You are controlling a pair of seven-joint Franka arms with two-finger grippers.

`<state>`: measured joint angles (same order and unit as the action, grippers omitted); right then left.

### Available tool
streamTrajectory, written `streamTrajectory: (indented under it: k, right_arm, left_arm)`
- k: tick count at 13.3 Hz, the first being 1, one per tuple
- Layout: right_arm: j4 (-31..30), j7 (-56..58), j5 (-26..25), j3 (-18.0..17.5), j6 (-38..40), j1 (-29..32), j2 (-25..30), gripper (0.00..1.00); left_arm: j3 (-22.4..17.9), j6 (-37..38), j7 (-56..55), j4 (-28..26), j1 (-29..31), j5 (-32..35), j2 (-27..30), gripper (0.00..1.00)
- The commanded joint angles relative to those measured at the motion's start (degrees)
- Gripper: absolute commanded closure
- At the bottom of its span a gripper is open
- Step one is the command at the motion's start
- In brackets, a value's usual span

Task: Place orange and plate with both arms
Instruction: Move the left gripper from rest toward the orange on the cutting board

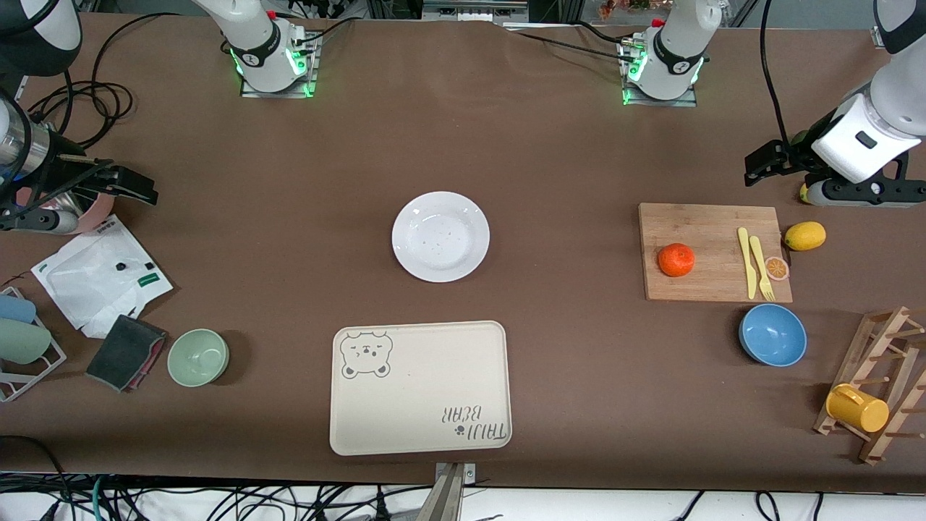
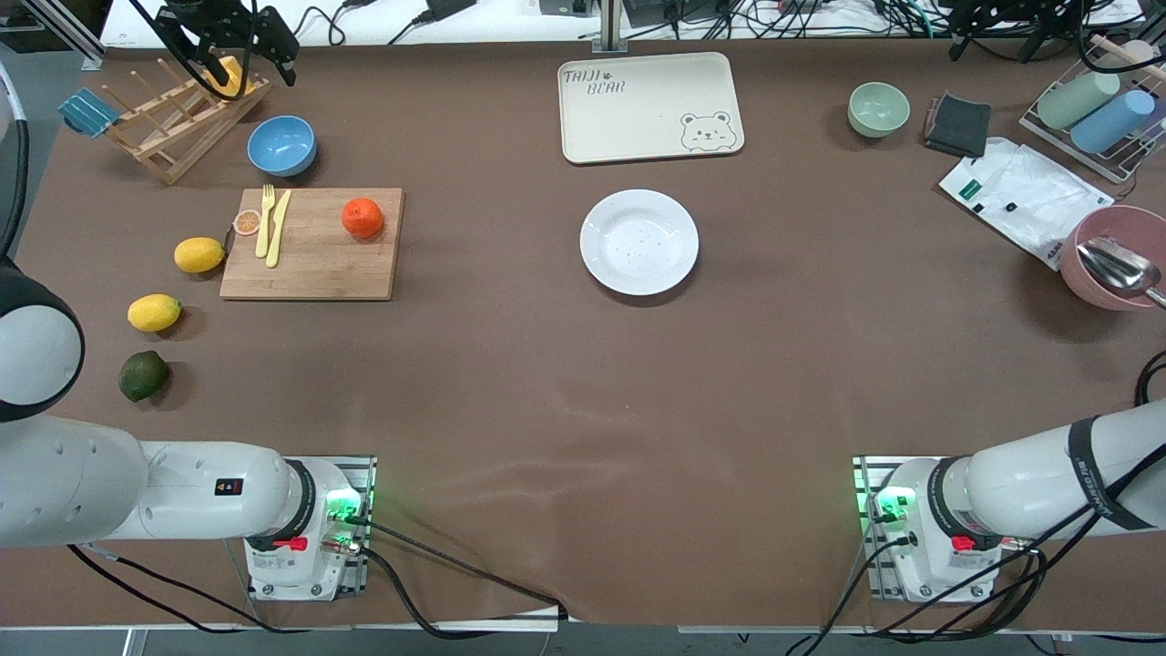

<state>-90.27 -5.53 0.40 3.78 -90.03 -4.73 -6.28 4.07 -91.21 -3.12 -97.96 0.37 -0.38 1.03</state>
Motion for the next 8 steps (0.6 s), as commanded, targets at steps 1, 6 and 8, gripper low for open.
streamTrajectory:
  k: [1, 6, 8]
  right_arm:
    - [1.15, 0.52, -0.05, -0.26, 0.91, 0.94, -0.31, 0.0]
    - [1.15, 0.61, 0.04, -0.26, 1.0, 1.04, -0.31, 0.0]
    - [1.15, 0.61, 0.04, -0.26, 1.0, 1.04, -0.31, 0.0]
  left_arm:
    - [-0.47, 0.25, 1.28, 1.45, -0.2, -0.93, -0.68, 0.0]
    - [-0.47, 0.33, 1.36, 1.45, 0.06, -0.93, -0.76, 0.0]
    - [-0.47, 0.33, 1.36, 1.45, 0.15, -1.02, -0.68, 0.0]
